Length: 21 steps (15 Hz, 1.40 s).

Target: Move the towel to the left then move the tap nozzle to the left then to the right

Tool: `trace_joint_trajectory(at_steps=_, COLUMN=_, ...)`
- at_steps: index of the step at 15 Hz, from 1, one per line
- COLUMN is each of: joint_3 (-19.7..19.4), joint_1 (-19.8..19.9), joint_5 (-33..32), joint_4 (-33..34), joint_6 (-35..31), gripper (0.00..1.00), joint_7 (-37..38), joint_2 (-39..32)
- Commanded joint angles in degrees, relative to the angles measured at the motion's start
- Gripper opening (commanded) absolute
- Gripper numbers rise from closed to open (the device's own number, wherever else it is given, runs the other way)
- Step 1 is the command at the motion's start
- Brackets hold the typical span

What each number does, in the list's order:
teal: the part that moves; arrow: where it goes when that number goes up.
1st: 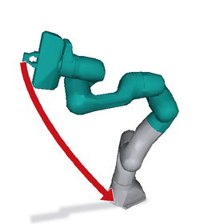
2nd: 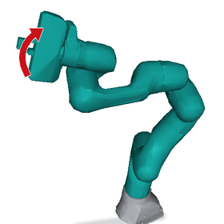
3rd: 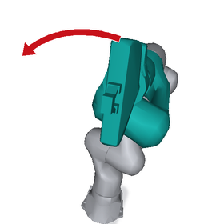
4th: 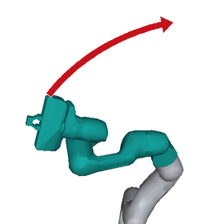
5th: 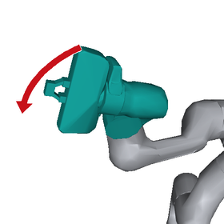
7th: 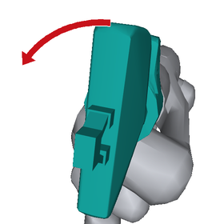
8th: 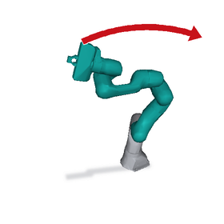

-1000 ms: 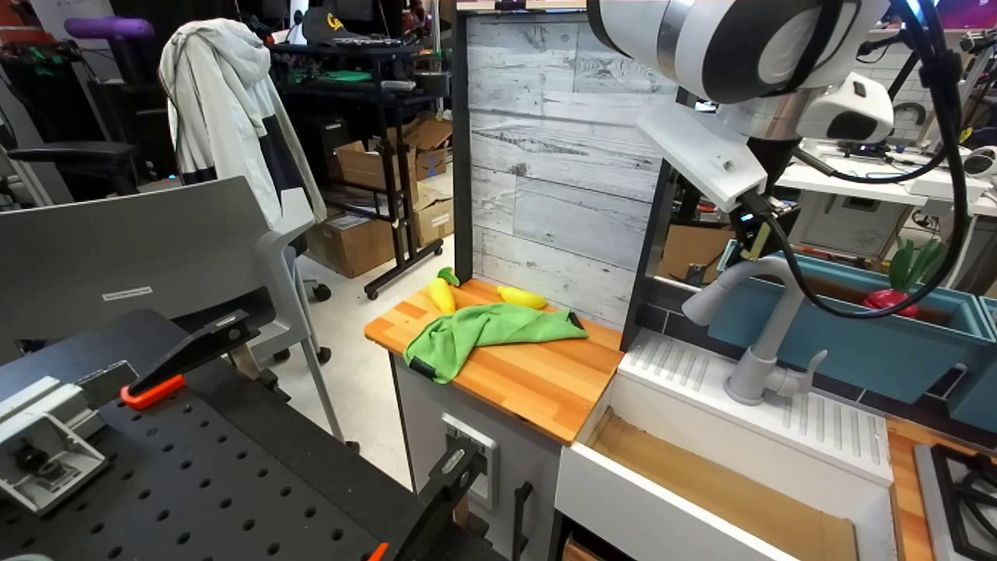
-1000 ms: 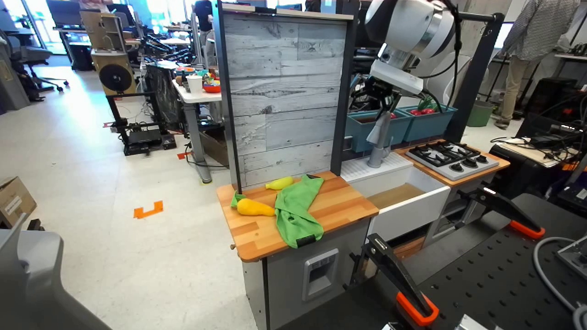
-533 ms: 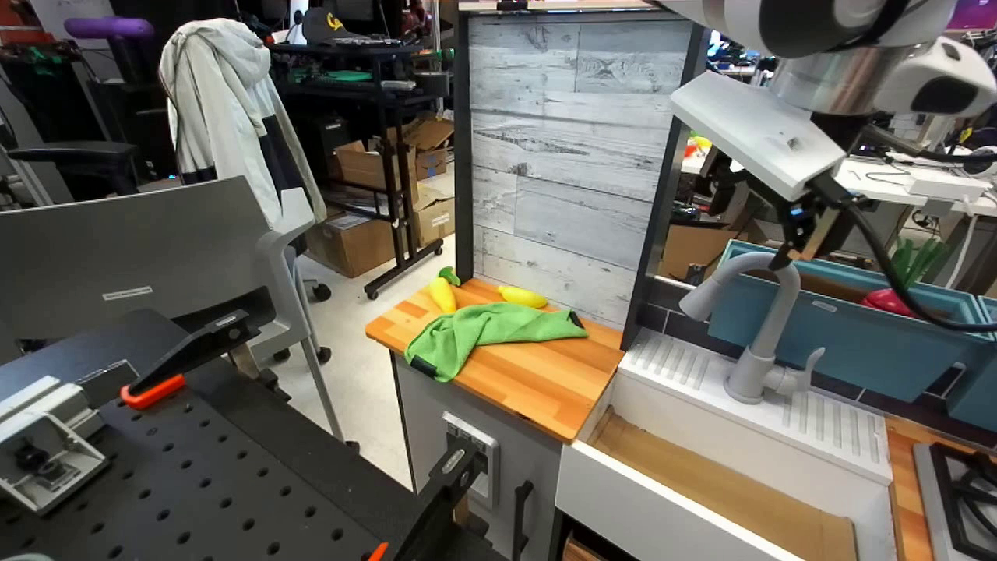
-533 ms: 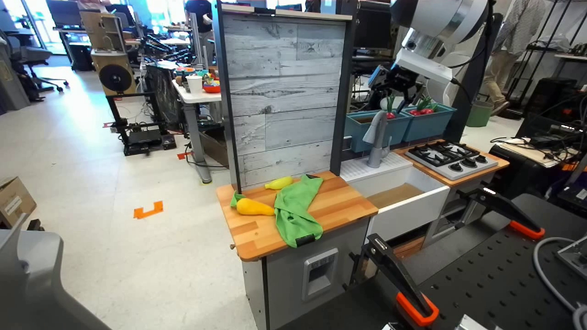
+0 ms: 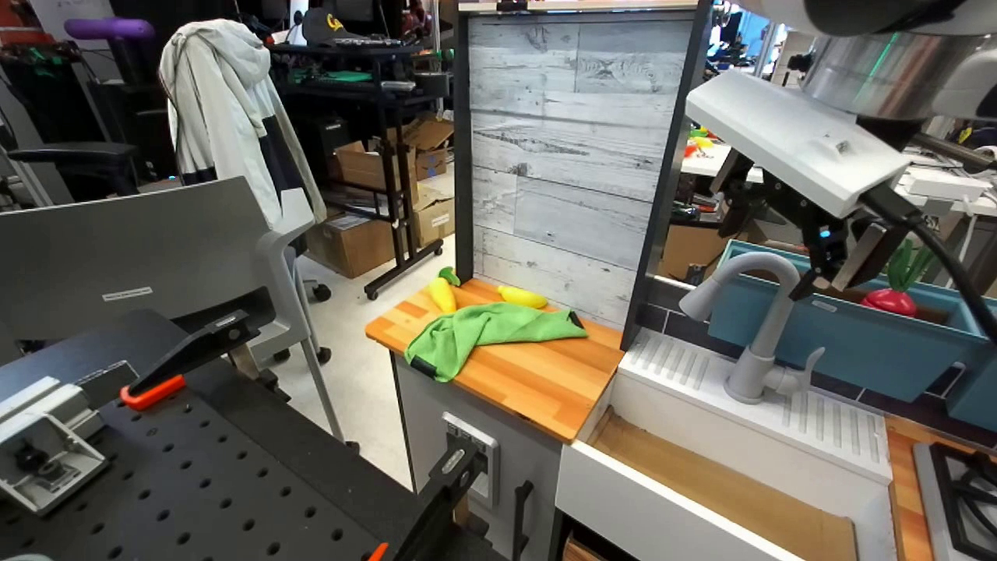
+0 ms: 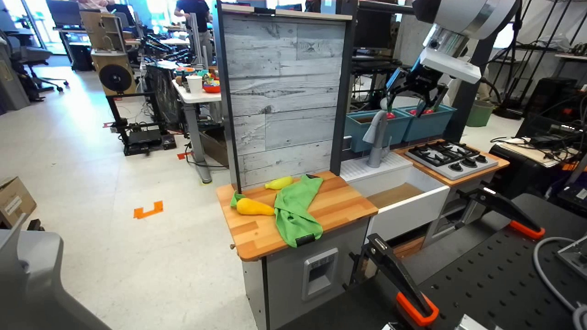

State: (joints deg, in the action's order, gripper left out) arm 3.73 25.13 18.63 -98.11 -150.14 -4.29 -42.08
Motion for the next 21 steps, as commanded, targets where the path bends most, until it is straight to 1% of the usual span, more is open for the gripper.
trace_joint_trajectory(at_steps=1, joint_3=-0.93, joint_1=-1.44, joint_5=1.78, joint_4=-1.46, joint_6=1.55, gripper=1.00, joint_7=1.20, joint_2=1.41)
trace_joint_trajectory(at_steps=5, joint_3=-1.84, joint_1=-3.67, joint_5=1.67, joint_4=0.89, joint_6=2.11, gripper=1.00, joint_7=5.84, joint_2=-0.46)
trace_joint_trajectory(at_steps=9, joint_3=-2.95, joint_1=-6.76, joint_5=1.58, joint_4=3.04, joint_6=1.13, gripper=1.00, joint_7=11.93, joint_2=-2.52)
trace_joint_trajectory(at_steps=14, joint_3=-6.50, joint_1=-10.11, joint_5=0.61, joint_4=8.40, joint_6=2.26, gripper=1.00, joint_7=20.28, joint_2=-6.43)
trace_joint_trajectory(at_steps=21, joint_3=-11.32, joint_1=-13.75, joint_5=-0.94, joint_4=16.86, joint_6=3.25, gripper=1.00, joint_7=29.55, joint_2=-13.48)
